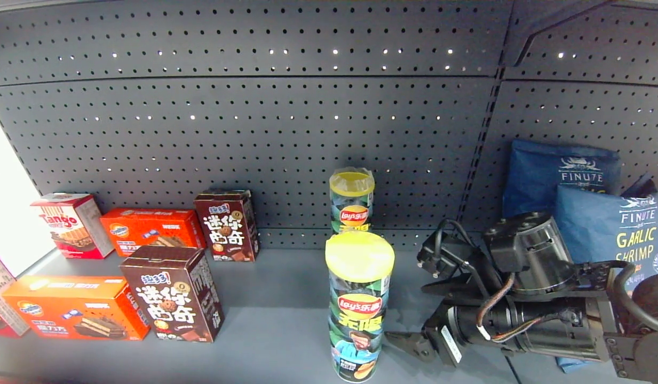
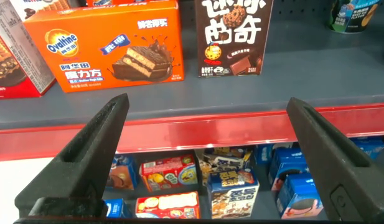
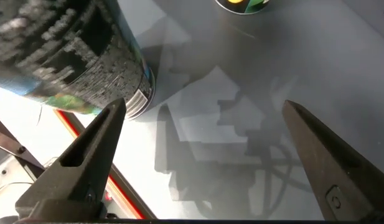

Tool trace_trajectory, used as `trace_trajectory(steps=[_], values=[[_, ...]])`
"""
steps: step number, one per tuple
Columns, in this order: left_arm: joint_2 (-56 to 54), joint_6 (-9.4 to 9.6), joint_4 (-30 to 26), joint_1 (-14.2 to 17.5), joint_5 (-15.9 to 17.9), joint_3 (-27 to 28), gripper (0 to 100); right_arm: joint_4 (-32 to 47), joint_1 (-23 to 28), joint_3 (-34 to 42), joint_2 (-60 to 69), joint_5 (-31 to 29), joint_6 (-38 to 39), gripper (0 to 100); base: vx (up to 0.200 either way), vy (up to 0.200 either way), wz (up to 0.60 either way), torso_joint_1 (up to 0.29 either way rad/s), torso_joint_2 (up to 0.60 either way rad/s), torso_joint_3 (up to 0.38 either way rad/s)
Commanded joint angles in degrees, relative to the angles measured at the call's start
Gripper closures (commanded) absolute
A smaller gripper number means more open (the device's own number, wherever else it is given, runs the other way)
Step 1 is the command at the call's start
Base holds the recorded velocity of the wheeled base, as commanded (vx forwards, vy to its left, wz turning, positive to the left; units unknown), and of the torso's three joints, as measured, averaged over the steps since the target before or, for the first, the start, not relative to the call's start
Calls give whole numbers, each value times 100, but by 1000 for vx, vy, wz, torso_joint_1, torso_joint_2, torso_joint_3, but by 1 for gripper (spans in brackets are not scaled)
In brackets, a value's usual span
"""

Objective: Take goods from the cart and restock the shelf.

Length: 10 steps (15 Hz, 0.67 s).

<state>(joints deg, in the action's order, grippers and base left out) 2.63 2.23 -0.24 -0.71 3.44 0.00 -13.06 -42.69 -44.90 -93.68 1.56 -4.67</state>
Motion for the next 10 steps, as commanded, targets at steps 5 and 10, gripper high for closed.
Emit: trace_trajectory(steps=[5, 10], values=[[0, -65, -2, 0, -10, 0, 0, 14, 551, -72, 1819, -516, 142, 0, 0, 0, 0, 0, 0, 0], [0, -56, -2, 9, -10, 0, 0, 40, 2529, 1027, 4104, -508, 230, 0, 0, 0, 0, 0, 0, 0]])
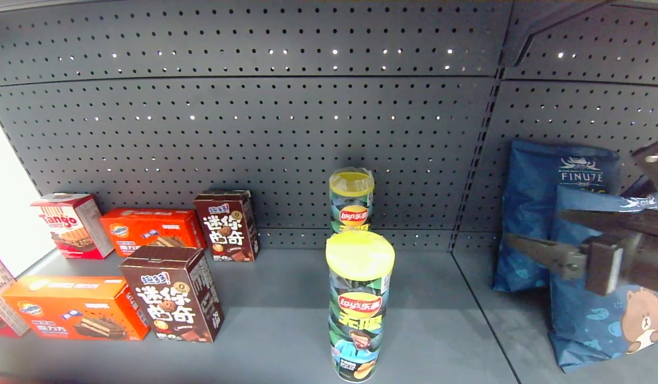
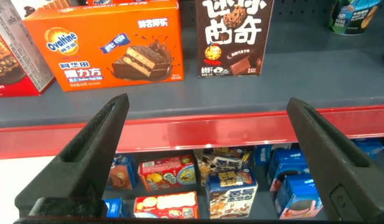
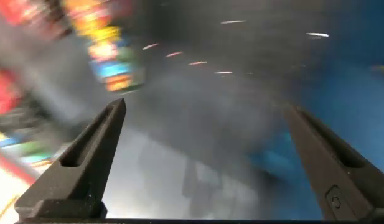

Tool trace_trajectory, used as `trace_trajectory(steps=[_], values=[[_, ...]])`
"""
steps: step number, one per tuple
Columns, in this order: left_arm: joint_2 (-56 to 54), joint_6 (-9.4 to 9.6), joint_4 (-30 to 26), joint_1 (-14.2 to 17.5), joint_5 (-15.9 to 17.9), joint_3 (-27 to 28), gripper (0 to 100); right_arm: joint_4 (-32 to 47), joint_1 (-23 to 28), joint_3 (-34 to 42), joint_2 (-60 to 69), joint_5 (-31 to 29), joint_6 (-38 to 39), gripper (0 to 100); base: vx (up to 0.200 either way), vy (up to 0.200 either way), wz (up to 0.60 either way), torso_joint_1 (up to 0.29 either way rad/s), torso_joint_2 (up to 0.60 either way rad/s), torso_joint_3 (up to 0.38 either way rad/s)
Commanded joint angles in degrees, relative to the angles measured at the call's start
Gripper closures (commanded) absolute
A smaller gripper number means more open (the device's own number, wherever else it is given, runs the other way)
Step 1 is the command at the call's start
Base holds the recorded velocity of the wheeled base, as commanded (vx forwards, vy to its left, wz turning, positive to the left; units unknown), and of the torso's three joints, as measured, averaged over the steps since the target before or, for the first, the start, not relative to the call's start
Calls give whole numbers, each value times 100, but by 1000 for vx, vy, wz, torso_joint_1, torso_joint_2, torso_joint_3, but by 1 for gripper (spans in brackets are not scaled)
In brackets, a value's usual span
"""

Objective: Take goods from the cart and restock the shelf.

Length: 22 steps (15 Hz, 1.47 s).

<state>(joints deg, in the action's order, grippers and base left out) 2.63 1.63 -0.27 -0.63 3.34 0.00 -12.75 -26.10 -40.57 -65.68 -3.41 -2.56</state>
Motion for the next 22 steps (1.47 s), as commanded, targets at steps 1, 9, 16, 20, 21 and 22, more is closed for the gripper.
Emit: trace_trajectory(steps=[1, 9, 16, 20, 21, 22], values=[[0, 4, 0, -7, 0, 0, 0, 10, 1019, 998, 1928, -151, 10, 0, 0, 0, 0, 0, 0, 0], [0, 12, 0, 37, 0, 0, 0, 1328, 2557, 3002, 5997, -1337, 10, 0, 0, 0, 0, 0, 0, 0], [-114, 30, 9, 99, -9, 0, 0, 871, 2601, 4057, 6568, -634, 177, 0, 0, 0, 0, 0, 0, 0], [-123, 21, 9, 19, -9, 0, 0, 1310, 2601, 4057, 6568, 526, 107, 0, 0, 0, 0, 0, 0, 0], [-158, 21, 18, 46, -9, 0, 0, 1310, 2601, 4057, 6568, 508, 186, 0, 0, 0, 0, 0, 0, 0], [-246, 12, 27, 46, -35, 0, 0, 1310, 2601, 4057, 6568, 508, 186, 0, 0, 0, 0, 0, 0, 0]])
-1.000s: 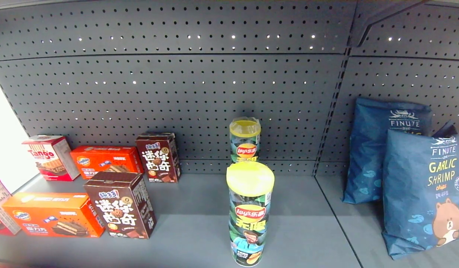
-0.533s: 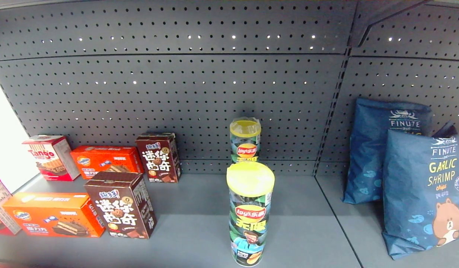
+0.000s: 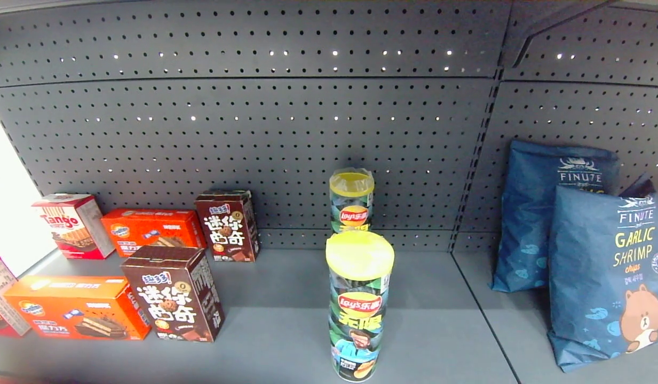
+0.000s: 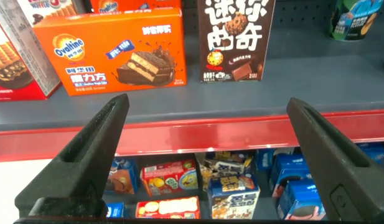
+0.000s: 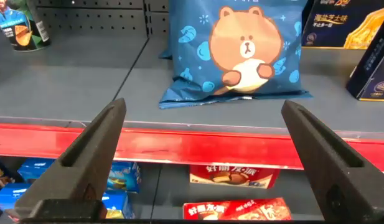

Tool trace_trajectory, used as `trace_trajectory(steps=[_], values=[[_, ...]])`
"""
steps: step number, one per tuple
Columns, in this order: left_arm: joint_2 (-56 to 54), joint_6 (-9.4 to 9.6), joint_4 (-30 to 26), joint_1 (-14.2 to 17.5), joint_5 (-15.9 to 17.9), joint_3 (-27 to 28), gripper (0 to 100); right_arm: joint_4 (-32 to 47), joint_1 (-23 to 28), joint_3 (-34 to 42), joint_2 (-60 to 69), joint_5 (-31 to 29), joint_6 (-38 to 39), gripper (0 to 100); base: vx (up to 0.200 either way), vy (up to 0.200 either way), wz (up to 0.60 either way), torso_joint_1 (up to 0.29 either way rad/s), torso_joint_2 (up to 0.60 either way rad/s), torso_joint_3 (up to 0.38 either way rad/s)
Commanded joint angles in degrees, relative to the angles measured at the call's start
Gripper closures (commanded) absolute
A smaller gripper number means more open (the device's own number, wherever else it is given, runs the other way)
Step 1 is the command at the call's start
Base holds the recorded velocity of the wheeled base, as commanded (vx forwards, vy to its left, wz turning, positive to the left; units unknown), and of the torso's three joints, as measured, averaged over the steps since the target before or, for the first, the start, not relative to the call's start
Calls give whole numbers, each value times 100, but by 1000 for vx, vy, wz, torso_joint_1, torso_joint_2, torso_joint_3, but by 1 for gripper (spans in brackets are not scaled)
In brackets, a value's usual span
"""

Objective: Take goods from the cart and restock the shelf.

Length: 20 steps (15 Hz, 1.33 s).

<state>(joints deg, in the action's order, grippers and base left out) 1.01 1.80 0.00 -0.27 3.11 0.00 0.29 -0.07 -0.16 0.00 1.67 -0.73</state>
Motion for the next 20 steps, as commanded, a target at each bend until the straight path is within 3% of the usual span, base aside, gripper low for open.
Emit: trace_trajectory(steps=[1, 13, 17, 19, 20], values=[[-101, -5, 0, 9, -21, 0, 0, -3, -1, 16, 0, 0, 3, 0, 0, 0, 0, 0, 0, 0], [-92, 31, -9, 9, 23, 0, 0, -3, -1, 16, 0, 0, 3, 0, 0, 0, 0, 0, 0, 0], [-75, 31, -9, 9, -381, 0, 0, -3, -1, 16, 0, 0, 3, 0, 0, 0, 0, 0, 0, 0], [-84, 4, -9, 9, -241, 0, 0, 6, -1, 16, 0, 0, 3, 0, 0, 0, 0, 0, 0, 0], [-92, -22, -18, 18, 14, 0, 0, -3, -1, 16, 0, 0, 3, 0, 0, 0, 0, 0, 0, 0]])
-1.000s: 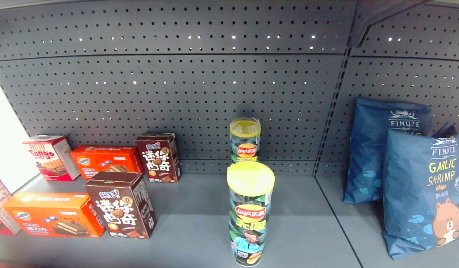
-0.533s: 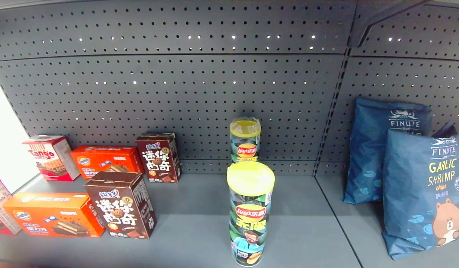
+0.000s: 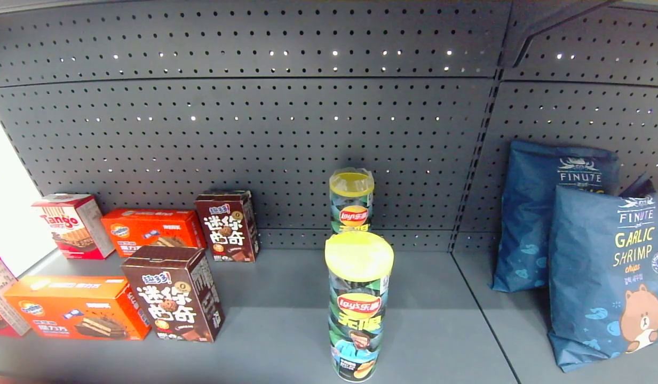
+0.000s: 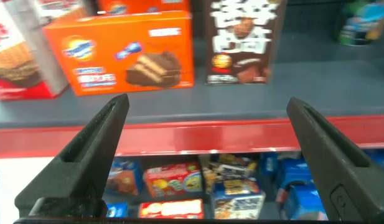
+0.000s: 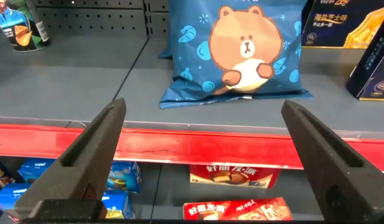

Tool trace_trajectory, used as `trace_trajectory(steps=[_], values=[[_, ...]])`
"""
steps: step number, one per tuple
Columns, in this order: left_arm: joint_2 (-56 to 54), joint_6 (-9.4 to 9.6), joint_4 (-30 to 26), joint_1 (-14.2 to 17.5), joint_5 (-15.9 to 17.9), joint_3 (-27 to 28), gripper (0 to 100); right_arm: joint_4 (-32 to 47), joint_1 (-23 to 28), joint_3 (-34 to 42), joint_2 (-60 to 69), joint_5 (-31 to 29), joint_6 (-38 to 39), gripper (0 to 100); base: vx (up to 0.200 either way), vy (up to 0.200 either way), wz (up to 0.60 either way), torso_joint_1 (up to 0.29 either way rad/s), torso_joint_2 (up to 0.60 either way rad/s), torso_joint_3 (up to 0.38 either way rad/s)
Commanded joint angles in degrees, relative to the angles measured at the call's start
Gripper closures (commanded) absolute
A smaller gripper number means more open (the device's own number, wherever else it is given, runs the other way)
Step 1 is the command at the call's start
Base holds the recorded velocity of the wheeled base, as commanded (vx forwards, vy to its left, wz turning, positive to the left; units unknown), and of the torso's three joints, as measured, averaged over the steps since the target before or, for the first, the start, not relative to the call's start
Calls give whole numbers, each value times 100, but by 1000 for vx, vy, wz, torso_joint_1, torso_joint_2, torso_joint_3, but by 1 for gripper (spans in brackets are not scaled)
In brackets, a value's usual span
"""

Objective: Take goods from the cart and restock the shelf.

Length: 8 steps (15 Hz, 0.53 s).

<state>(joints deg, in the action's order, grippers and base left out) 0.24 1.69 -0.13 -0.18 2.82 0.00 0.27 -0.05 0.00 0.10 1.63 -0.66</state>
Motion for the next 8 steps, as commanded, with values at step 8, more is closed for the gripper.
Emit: trace_trajectory(steps=[8], values=[[-24, 15, 13, 18, 17, 0, 0, 8, -4, 0, -10, 4, -4, 0, 0, 0, 0, 0, 0, 0]])
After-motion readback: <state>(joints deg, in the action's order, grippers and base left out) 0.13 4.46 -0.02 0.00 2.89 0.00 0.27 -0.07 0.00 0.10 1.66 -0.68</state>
